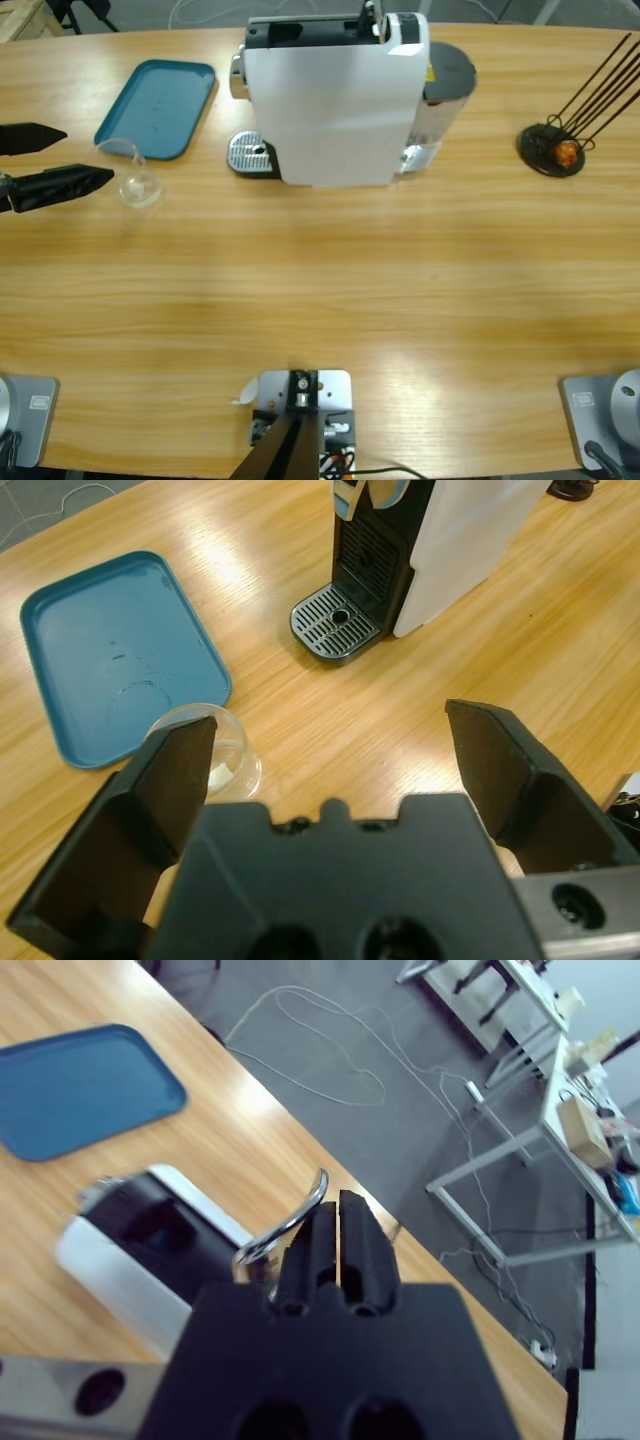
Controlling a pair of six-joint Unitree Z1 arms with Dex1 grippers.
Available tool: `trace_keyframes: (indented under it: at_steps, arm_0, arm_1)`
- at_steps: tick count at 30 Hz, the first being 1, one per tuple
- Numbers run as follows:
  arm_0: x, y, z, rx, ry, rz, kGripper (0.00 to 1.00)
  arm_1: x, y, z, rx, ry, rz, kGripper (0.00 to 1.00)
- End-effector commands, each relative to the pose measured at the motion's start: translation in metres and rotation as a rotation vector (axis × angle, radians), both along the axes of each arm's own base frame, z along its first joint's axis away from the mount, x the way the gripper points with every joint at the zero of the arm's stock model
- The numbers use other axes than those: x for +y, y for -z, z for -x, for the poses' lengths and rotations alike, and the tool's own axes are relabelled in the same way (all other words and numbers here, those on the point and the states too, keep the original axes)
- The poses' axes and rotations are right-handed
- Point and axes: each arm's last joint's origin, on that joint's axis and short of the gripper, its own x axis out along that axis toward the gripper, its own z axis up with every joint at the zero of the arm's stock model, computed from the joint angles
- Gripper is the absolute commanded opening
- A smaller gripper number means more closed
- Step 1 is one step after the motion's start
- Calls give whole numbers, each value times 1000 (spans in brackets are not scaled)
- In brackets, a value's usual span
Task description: Pour coffee
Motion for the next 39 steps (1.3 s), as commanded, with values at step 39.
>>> trace_keyframes:
  at_steps: [39]
  arm_0:
    - [0,24,-1,61,5,-51,1000]
  arm_1:
    - [105,157,26,132,46,263,0]
